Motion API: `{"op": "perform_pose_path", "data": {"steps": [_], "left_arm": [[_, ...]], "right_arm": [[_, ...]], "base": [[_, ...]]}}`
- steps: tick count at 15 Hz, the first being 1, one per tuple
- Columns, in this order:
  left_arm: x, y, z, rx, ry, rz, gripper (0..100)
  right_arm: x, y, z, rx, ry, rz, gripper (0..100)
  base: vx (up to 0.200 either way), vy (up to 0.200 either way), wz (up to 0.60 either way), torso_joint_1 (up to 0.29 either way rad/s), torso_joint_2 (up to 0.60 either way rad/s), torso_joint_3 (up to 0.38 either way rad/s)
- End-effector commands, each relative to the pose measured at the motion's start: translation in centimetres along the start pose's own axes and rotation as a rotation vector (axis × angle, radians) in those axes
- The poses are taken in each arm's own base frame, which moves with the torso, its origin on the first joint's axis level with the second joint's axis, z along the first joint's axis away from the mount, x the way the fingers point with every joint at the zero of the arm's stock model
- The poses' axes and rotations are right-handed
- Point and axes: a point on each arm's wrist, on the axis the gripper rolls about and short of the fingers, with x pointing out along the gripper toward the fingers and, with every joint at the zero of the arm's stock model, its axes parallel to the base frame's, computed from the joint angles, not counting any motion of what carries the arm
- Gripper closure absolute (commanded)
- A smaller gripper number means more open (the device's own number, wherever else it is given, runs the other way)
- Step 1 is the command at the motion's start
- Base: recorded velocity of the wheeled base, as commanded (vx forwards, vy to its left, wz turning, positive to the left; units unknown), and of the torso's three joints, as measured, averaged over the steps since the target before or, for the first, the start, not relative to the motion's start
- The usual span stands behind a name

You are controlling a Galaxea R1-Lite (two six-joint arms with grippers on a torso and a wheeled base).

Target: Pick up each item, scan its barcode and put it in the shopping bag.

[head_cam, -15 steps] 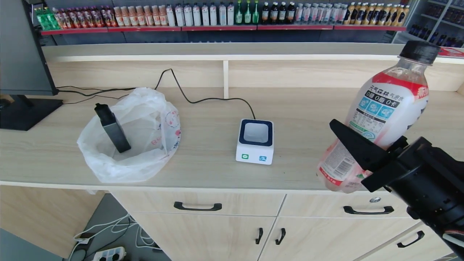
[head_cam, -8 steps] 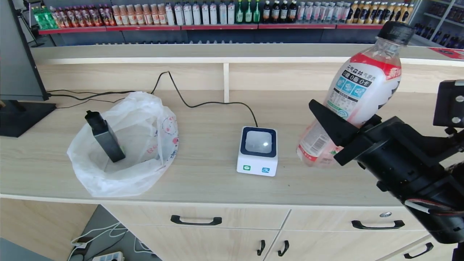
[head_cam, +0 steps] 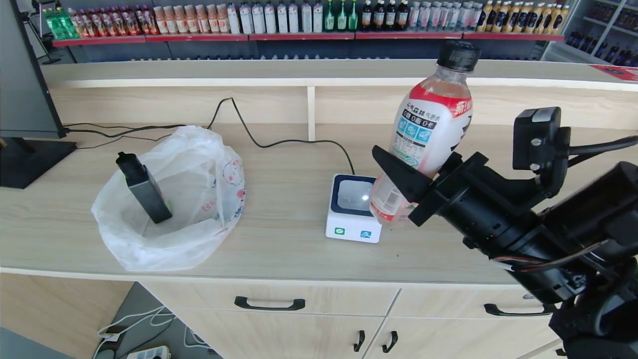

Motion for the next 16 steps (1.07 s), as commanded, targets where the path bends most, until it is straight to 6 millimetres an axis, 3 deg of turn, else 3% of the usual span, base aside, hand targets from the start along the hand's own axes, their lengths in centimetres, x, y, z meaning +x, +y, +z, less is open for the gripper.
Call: {"op": "perform_pose_path", "data": {"steps": [1, 5, 9, 12, 16], "left_arm": [[0.0, 0.0, 0.0, 0.000, 0.003, 0.000, 0], [0.0, 0.0, 0.0, 0.001, 0.000, 0.000, 0], [0.0, 0.0, 0.1, 0.003, -0.008, 0.000, 0], [0.0, 0.0, 0.2, 0.007, -0.014, 0.001, 0], [0.0, 0.0, 0.0, 0.009, 0.003, 0.000, 0]], "right_arm": [[1.5, 0.0, -1.0, 0.000, -0.005, 0.038, 100], [4.4, -0.1, -1.8, -0.012, -0.062, 0.111, 100], [4.6, -1.0, -2.4, -0.129, -0.065, 0.194, 100], [5.2, -3.3, -2.9, -0.291, -0.096, 0.283, 100], [5.9, -3.5, -2.7, -0.458, -0.143, 0.273, 100]], "base": [[0.000, 0.000, 0.00, 0.000, 0.00, 0.000], [0.000, 0.000, 0.00, 0.000, 0.00, 0.000], [0.000, 0.000, 0.00, 0.000, 0.00, 0.000], [0.000, 0.000, 0.00, 0.000, 0.00, 0.000], [0.000, 0.000, 0.00, 0.000, 0.00, 0.000]]}}
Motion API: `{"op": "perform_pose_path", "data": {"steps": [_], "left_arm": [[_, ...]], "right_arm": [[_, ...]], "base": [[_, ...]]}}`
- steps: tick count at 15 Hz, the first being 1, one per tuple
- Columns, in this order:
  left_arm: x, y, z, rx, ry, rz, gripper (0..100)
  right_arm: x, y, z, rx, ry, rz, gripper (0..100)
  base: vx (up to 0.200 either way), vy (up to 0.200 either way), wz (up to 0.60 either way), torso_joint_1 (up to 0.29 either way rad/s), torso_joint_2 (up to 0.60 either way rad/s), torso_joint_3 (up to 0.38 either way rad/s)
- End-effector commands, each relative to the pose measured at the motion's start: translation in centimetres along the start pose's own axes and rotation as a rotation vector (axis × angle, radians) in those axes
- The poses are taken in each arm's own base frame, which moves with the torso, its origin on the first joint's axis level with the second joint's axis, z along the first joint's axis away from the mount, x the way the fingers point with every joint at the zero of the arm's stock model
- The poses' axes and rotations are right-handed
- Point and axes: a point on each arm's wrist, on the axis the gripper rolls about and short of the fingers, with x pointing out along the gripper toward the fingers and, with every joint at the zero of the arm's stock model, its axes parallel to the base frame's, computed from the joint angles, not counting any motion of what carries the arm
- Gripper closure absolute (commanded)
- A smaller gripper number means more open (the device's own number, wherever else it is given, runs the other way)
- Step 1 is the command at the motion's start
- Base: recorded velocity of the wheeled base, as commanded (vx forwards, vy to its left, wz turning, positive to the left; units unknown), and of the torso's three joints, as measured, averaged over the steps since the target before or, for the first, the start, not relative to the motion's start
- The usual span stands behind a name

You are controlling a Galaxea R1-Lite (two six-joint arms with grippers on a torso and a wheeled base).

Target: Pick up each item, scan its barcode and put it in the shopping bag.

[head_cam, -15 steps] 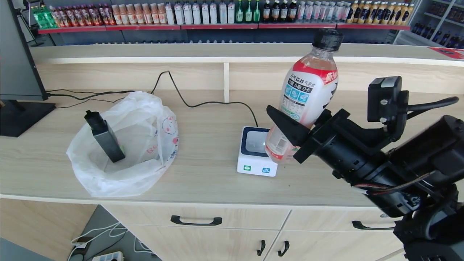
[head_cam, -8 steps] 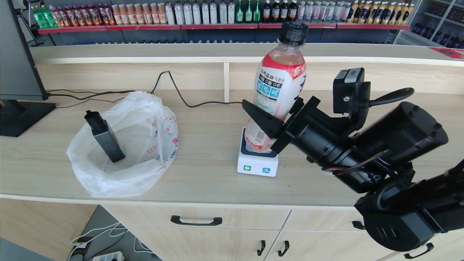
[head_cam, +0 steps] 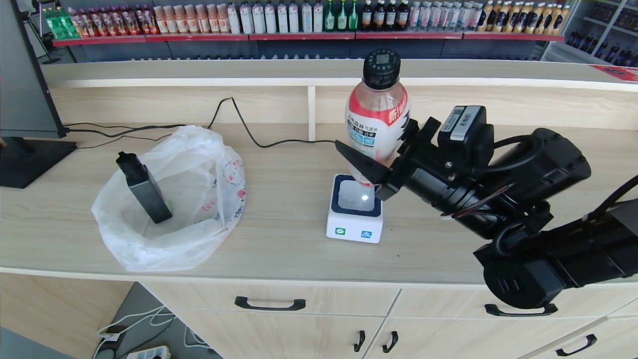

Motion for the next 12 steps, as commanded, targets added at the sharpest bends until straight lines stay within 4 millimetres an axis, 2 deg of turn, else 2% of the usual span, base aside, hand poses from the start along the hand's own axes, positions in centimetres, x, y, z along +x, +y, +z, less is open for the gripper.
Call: {"op": "perform_pose_path", "data": {"steps": [1, 4, 6, 8, 10, 12], "left_arm": [[0.0, 0.0, 0.0, -0.001, 0.002, 0.000, 0], [0.0, 0.0, 0.0, -0.001, 0.002, 0.000, 0], [0.0, 0.0, 0.0, -0.001, 0.002, 0.000, 0], [0.0, 0.0, 0.0, -0.001, 0.002, 0.000, 0], [0.0, 0.0, 0.0, -0.001, 0.002, 0.000, 0], [0.0, 0.0, 0.0, -0.001, 0.002, 0.000, 0]], "right_arm": [[0.2, 0.0, -0.7, -0.055, 0.008, 0.001, 100], [0.1, 0.2, -0.9, -0.199, 0.012, 0.007, 100], [1.0, -0.4, -0.7, -0.250, -0.024, -0.009, 100], [1.7, -0.5, -1.6, -0.275, -0.057, 0.027, 100], [1.4, -2.2, -2.8, -0.345, -0.065, 0.041, 100], [1.5, -2.3, -3.6, -0.374, -0.078, 0.073, 100]], "base": [[0.000, 0.000, 0.00, 0.000, 0.00, 0.000], [0.000, 0.000, 0.00, 0.000, 0.00, 0.000], [0.000, 0.000, 0.00, 0.000, 0.00, 0.000], [0.000, 0.000, 0.00, 0.000, 0.00, 0.000], [0.000, 0.000, 0.00, 0.000, 0.00, 0.000], [0.000, 0.000, 0.00, 0.000, 0.00, 0.000]]}}
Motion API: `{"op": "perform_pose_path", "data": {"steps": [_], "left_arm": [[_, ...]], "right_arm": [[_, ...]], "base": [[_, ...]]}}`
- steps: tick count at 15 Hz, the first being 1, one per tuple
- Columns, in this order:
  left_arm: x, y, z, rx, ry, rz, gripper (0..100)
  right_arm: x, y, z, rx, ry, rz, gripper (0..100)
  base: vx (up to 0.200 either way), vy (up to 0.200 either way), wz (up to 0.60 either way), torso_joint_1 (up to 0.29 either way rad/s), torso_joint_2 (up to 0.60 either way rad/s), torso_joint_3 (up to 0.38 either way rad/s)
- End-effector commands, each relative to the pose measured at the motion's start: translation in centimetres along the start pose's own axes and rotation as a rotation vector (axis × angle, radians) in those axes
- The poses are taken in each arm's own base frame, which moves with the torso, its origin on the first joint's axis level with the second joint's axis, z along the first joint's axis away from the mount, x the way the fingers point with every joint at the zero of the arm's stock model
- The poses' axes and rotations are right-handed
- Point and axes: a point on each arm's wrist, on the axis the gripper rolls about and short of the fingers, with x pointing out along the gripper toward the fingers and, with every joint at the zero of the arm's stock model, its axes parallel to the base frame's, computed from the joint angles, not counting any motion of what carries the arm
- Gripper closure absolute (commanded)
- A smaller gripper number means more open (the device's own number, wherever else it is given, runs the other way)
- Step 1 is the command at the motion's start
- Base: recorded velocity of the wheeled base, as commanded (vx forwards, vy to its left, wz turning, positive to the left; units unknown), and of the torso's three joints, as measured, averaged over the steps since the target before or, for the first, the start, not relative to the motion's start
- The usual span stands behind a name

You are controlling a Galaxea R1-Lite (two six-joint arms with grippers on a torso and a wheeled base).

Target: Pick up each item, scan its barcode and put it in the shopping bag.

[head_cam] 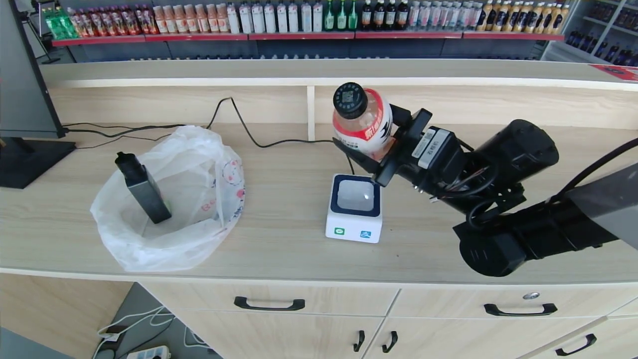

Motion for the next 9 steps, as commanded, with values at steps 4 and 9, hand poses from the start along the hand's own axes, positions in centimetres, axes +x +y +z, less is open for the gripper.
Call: {"op": "perform_pose_path", "data": {"steps": [4, 9], "left_arm": [[0.0, 0.0, 0.0, 0.000, 0.001, 0.000, 0], [0.0, 0.0, 0.0, 0.000, 0.001, 0.000, 0]], "right_arm": [[-0.7, 2.3, -1.3, -0.045, 0.039, 0.057, 100], [-0.7, 3.1, -1.6, -0.066, 0.001, 0.108, 100]], "base": [[0.000, 0.000, 0.00, 0.000, 0.00, 0.000], [0.000, 0.000, 0.00, 0.000, 0.00, 0.000]]}}
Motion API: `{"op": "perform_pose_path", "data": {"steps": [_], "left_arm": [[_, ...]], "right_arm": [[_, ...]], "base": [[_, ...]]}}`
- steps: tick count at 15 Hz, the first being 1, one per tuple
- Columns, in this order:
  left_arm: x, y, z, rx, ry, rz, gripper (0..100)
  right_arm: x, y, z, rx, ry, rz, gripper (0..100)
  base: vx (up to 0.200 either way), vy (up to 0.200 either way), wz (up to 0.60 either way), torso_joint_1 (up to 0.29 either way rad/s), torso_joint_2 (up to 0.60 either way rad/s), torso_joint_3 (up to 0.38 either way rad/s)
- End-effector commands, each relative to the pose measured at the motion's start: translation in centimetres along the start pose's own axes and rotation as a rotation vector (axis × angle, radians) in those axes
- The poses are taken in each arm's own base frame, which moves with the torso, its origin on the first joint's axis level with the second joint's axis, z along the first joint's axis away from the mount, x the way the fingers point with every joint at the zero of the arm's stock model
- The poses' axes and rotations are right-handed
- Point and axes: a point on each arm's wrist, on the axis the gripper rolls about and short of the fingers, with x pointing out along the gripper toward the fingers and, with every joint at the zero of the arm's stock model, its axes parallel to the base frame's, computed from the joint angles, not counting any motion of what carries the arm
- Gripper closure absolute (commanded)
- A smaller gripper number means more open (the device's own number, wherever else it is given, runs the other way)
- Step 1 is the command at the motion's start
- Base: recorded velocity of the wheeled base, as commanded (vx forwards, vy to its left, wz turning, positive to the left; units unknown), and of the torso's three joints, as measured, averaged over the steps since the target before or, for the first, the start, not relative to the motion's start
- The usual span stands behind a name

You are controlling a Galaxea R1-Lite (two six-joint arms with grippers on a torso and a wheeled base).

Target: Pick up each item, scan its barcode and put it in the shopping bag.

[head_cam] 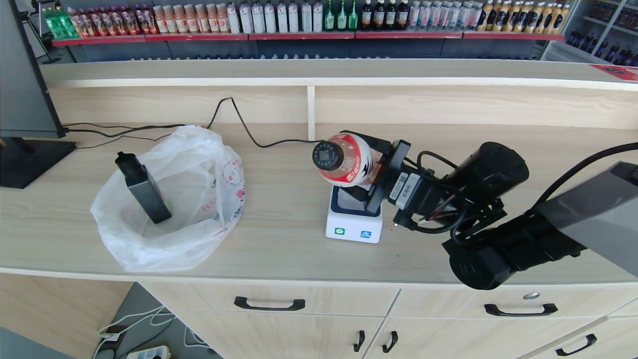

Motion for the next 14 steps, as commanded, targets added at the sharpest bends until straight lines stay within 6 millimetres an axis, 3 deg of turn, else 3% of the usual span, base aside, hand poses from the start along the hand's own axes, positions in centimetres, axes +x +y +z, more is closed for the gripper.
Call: {"op": "perform_pose_path", "data": {"steps": [1, 2, 14], "left_arm": [[0.0, 0.0, 0.0, 0.000, 0.001, 0.000, 0], [0.0, 0.0, 0.0, 0.000, 0.001, 0.000, 0], [0.0, 0.0, 0.0, 0.000, 0.001, 0.000, 0]], "right_arm": [[0.1, -0.1, -0.1, -0.006, -0.006, -0.004, 100], [-0.2, -1.1, -0.5, -0.028, -0.007, -0.015, 100], [0.4, 0.3, -0.7, -0.027, -0.023, 0.010, 100]], "base": [[0.000, 0.000, 0.00, 0.000, 0.00, 0.000], [0.000, 0.000, 0.00, 0.000, 0.00, 0.000], [0.000, 0.000, 0.00, 0.000, 0.00, 0.000]]}}
